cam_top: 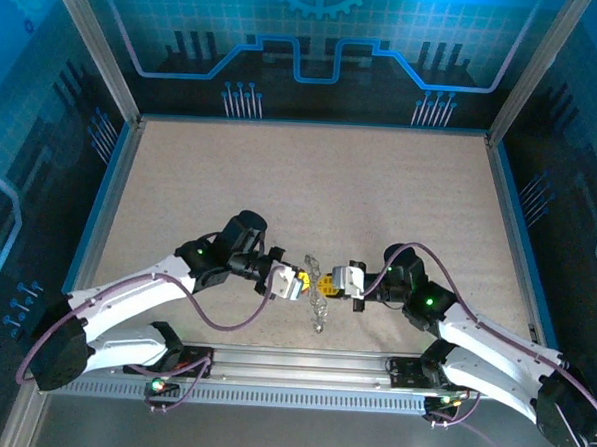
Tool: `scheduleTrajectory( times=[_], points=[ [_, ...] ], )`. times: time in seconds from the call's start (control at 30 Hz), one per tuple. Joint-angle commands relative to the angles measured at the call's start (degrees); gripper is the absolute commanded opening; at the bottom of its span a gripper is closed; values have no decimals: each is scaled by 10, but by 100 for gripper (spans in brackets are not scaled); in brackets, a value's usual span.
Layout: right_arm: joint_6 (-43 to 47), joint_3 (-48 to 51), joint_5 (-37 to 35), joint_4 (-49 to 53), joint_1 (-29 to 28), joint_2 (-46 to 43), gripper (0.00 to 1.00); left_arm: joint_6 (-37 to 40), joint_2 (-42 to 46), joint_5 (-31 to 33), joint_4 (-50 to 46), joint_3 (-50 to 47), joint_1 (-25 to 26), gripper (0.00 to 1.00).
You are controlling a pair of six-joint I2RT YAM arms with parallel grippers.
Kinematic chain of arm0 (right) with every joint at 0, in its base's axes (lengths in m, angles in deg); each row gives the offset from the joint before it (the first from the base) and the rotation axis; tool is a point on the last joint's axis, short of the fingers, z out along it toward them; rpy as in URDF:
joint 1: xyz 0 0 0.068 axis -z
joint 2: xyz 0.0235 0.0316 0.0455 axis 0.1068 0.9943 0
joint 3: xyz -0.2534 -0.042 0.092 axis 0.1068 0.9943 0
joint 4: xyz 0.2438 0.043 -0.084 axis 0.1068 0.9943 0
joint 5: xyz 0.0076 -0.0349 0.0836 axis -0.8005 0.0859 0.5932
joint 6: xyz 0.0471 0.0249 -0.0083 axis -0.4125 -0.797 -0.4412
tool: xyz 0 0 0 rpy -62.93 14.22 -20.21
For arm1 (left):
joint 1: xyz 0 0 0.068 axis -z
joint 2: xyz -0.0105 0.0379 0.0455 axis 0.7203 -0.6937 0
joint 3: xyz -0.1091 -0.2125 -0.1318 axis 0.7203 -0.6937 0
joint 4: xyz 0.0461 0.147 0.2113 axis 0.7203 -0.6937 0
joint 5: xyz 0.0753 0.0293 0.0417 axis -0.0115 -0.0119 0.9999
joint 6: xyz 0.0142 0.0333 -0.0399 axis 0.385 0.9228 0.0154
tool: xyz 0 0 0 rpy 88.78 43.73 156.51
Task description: Put the keys on the keyring
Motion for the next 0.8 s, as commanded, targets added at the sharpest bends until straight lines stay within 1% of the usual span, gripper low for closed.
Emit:
scheduleTrajectory(
  times=[0.0, 0.1, 0.4, 0.57, 0.77],
  points=[
    [-9, -21, 26, -17, 10, 6, 0, 26, -10, -9, -11, 9, 14, 0],
    [-8, -23, 27, -7, 11, 10, 0, 23, -14, -11, -1, 10, 17, 0],
    [-24, -10, 36, -17, 21, 7, 0, 21, -1, 1, -4, 11, 17, 0],
    [-23, -22, 80, 1, 25, 20, 0, 17, 9, 0, 2, 5, 17, 0],
    [-15, -33, 99, 12, 26, 38, 0, 32, 10, 15, -19, 14, 17, 0]
  ],
)
